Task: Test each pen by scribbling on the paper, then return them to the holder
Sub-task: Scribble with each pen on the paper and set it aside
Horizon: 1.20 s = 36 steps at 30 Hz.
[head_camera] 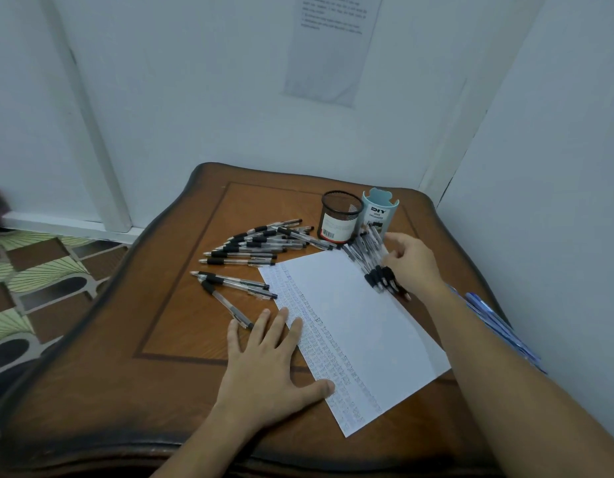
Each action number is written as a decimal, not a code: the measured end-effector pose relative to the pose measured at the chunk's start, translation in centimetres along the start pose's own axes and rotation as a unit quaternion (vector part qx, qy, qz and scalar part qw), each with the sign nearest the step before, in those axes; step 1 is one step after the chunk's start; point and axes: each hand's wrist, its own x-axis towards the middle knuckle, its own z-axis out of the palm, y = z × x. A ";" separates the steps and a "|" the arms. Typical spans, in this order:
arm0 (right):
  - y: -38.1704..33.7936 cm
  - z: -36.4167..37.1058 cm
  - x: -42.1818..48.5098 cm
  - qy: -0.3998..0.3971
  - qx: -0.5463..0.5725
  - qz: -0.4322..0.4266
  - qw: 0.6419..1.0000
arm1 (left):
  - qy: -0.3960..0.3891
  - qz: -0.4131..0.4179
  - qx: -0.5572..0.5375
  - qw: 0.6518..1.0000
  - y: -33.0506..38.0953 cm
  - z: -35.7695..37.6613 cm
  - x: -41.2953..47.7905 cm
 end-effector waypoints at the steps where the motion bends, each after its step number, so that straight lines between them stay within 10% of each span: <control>1: 0.0 0.0 0.7 0.002 -0.006 0.009 1.000 | -0.001 0.000 0.001 1.000 0.0 0.0 0.0; 19: 2.2 1.0 2.1 -0.030 -0.039 0.035 0.998 | 0.005 0.001 -0.007 1.000 0.1 -0.1 -0.2; 25: -0.2 2.7 1.5 -0.006 -0.274 -0.141 0.951 | -0.002 -0.002 -0.007 1.000 0.1 -0.2 -0.1; 36: -4.0 10.2 3.1 -0.129 -0.143 -0.105 0.976 | 0.004 0.000 -0.012 1.000 0.0 -0.1 0.0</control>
